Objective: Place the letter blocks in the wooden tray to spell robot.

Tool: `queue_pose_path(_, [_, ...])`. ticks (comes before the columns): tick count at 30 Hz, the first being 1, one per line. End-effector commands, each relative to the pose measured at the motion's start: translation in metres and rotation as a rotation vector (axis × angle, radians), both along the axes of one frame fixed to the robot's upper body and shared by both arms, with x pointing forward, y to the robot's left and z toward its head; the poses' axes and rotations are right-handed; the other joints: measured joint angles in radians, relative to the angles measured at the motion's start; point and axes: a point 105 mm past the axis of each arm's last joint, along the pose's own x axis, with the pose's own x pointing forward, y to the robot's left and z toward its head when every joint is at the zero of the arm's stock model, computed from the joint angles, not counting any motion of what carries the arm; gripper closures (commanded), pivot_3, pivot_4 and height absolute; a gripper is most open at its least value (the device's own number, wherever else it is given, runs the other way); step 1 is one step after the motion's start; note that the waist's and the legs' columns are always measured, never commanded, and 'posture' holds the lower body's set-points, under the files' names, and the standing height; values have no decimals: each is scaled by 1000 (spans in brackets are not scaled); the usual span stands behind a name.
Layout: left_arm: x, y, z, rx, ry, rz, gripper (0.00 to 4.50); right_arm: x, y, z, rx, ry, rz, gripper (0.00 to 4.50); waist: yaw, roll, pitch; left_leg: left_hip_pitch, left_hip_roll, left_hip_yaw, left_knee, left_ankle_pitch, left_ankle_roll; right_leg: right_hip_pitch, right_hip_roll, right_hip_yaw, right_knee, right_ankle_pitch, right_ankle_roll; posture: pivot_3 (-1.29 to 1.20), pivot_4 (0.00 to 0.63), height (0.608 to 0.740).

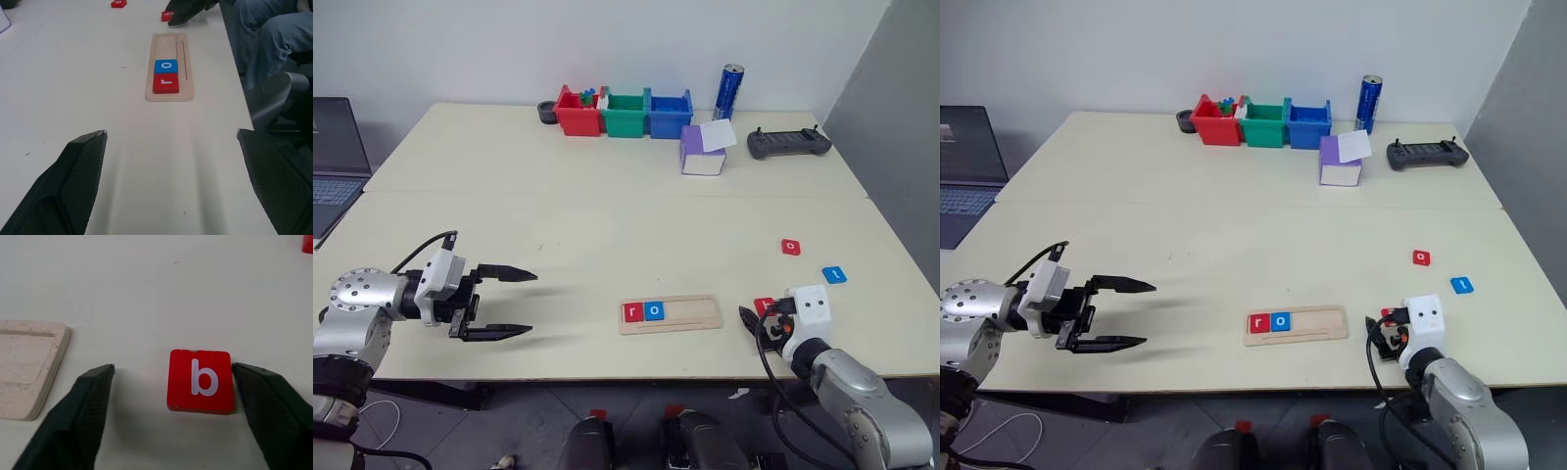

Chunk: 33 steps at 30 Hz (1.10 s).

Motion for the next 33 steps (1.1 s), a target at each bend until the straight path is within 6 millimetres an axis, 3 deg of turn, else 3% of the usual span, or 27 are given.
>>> queue_pose_path(1, [2,4,10,26,-34,-5,0,9,-20,40,-17,-87,86,278,1,2,1,0,0,0,0,0,0,0,0,0,0,0,0,0,150,740])
queue_pose_path(3, [3,5,13,27,-37,-1,0,13,-25,68,-47,-126,272,278,0,5,4,-1,-1,1,1,0,0,-1,0,1,0,0,0,0,150,740])
queue_pose_path(4, [4,5,13,28,-37,-1,0,10,-23,72,-56,-106,388,278,1,5,4,0,-1,2,0,0,0,-1,-1,1,0,1,1,0,150,740])
queue_pose_path(8, [6,3,13,21,-40,0,0,-23,-18,50,-151,139,877,278,5,4,3,0,0,-2,-2,0,1,0,1,-2,-2,-2,-3,0,150,740])
queue_pose_path(11, [9,3,15,20,-53,4,0,7,-41,39,-315,182,955,278,-2,3,5,0,2,-3,0,-1,1,0,4,-3,-1,-3,-4,0,150,740])
queue_pose_path(16, [5,7,16,24,-57,10,0,36,-49,40,-396,144,1023,278,-2,5,7,0,2,0,0,0,0,-1,4,-1,1,-2,-3,0,150,740])
queue_pose_path(25, [-3,14,15,35,-56,27,0,34,-47,16,-380,228,1161,278,1,5,7,-1,1,3,1,0,0,-2,2,1,1,-2,-4,0,150,740])
queue_pose_path(28, [-4,16,15,39,-53,34,0,38,-43,10,-387,218,1168,842,1,5,6,1,1,3,2,0,0,-1,1,1,2,-2,-4,0,150,740])
queue_pose_path(33, [-7,18,16,40,-53,38,0,44,-41,1,-395,181,1145,2628,0,5,6,2,1,3,2,0,0,0,1,0,2,-2,-4,0,150,740])
